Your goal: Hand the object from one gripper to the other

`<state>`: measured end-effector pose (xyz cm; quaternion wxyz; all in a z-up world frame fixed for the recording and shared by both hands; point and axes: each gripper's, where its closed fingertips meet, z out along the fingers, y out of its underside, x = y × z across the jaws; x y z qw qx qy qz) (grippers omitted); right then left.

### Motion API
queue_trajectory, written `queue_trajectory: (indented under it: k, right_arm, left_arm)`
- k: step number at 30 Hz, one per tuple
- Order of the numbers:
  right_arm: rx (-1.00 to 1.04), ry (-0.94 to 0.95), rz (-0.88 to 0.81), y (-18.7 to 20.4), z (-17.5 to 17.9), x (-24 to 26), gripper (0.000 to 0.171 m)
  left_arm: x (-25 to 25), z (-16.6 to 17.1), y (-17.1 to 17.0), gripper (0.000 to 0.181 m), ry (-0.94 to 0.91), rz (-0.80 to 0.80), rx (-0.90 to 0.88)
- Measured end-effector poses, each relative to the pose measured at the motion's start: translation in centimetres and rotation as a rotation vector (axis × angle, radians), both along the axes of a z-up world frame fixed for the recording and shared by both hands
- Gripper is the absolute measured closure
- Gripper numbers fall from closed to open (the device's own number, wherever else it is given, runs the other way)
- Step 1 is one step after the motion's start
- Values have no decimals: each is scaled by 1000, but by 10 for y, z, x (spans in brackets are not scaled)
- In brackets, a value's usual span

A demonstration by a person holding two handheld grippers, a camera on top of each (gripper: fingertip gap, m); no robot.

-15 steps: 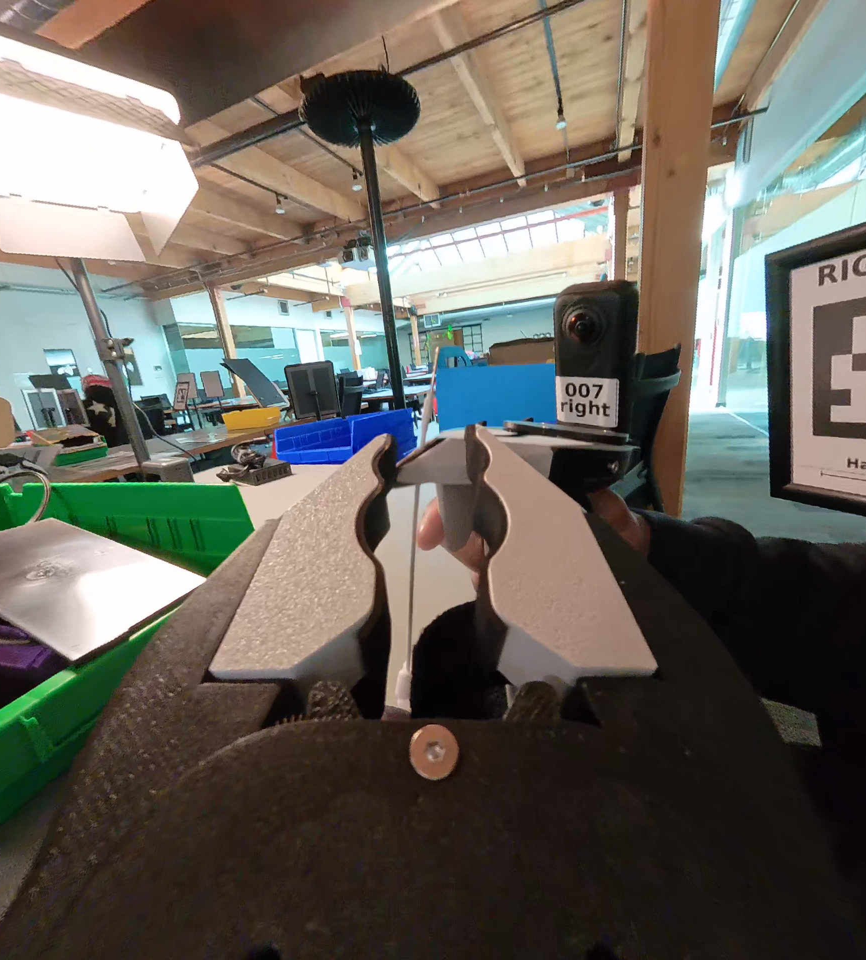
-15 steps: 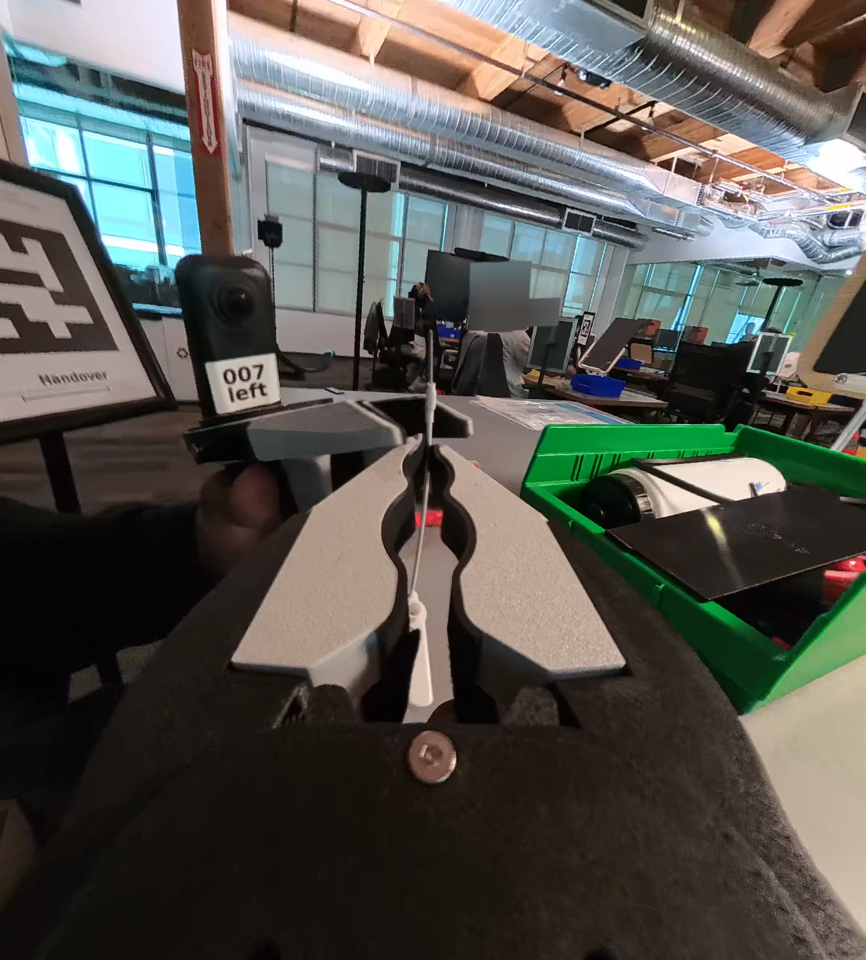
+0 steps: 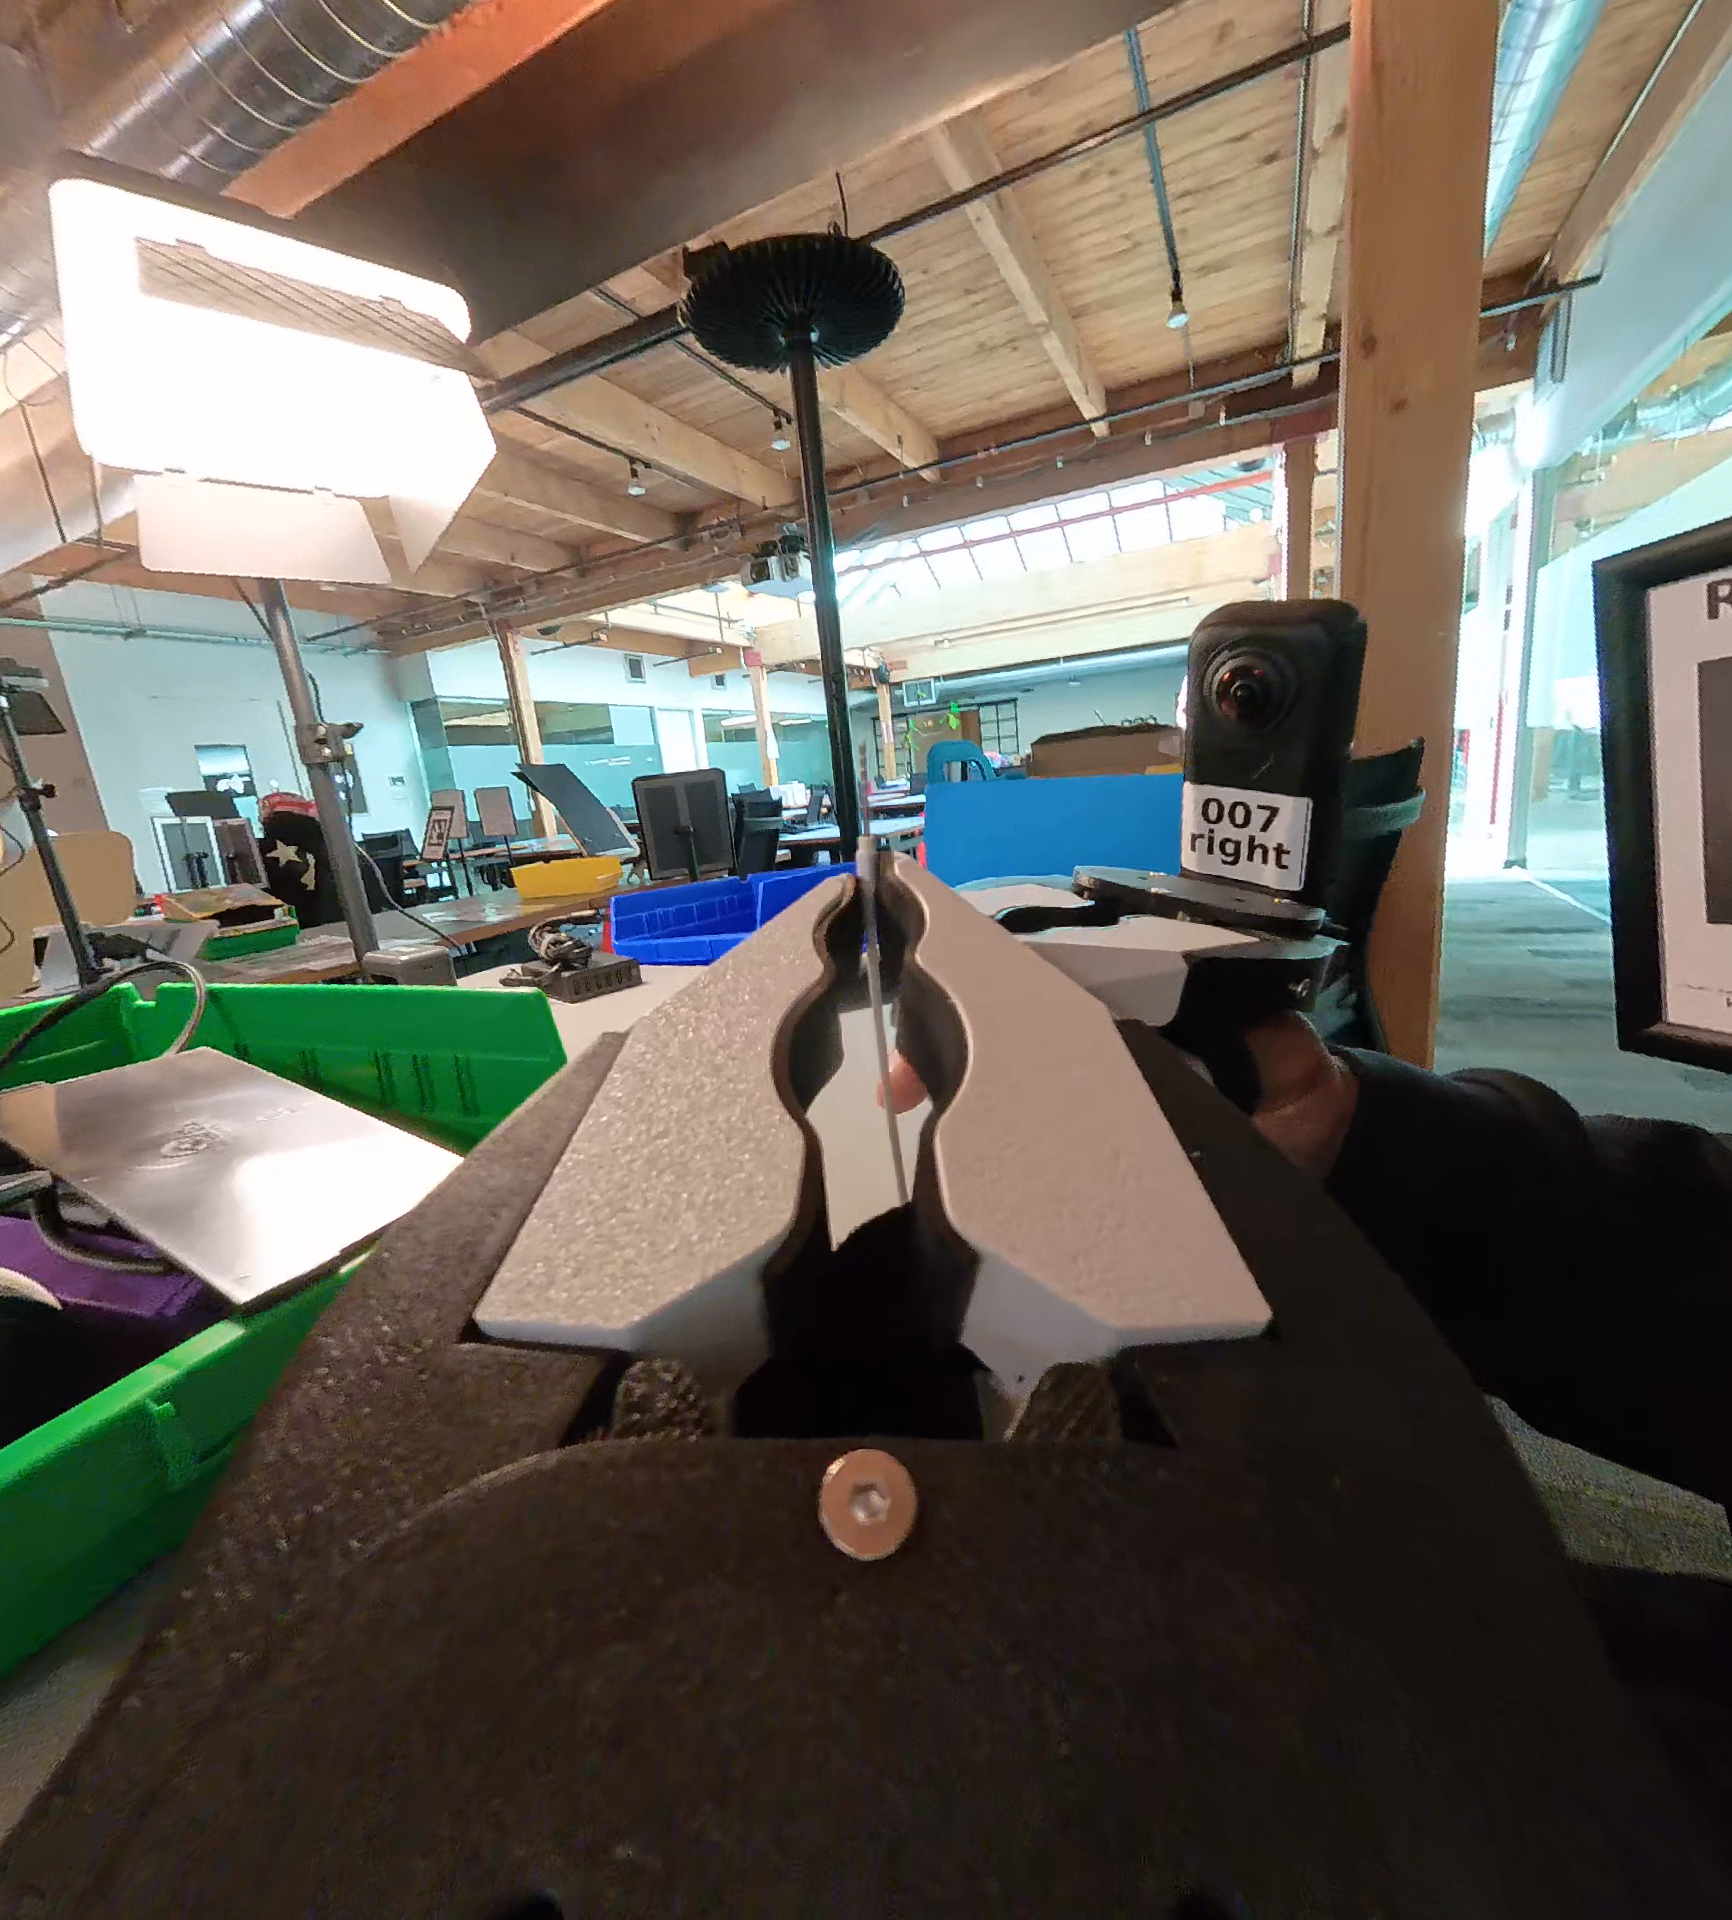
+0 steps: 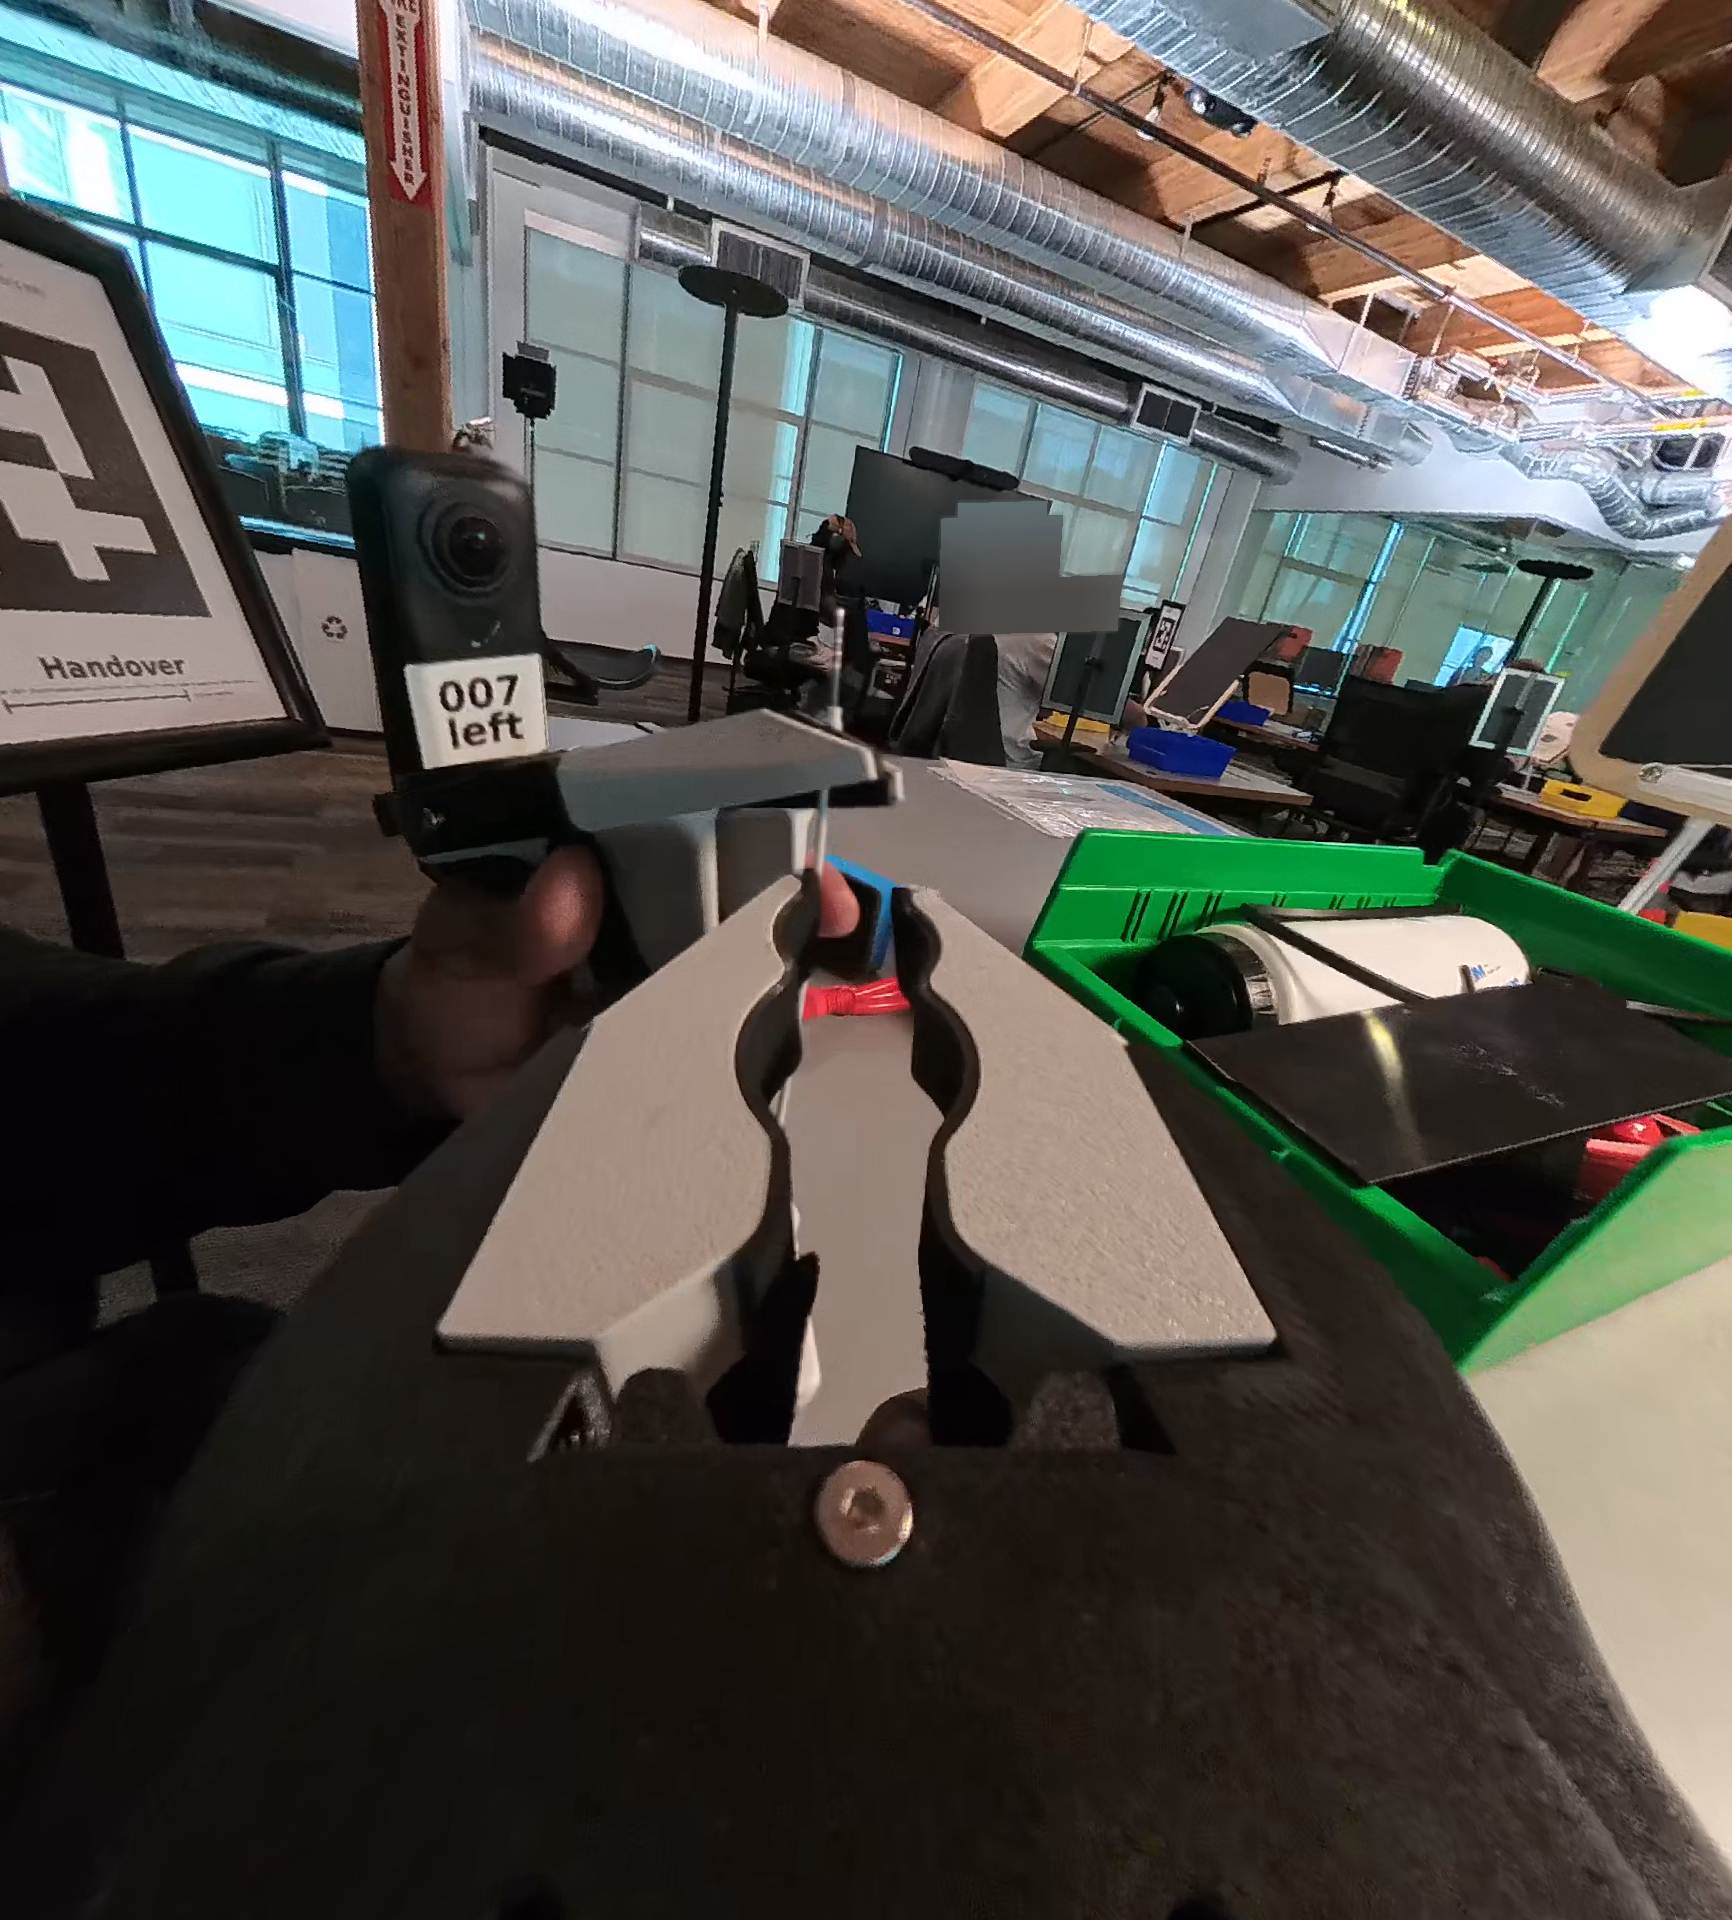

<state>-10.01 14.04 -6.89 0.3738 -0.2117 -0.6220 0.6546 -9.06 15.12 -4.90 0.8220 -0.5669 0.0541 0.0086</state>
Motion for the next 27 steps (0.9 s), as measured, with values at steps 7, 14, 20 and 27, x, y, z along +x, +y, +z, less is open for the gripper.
queue_trajectory:
  k: [7,14,20,27]
  right_arm:
    - [-83,-22,20,4,24,10,154]
    - [-91,-17,26,-8,32,13,157]
    - [-88,-19,3,-7,33,11,170]
    - [-87,-26,-5,-5,31,9,170]
  left_arm:
    - [2,-2,2,179,30,12,-2]
    - [14,-8,8,179,117,16,-37]
    - [15,-8,7,178,110,-1,-36]
    - [11,-5,5,160,71,-9,-18]
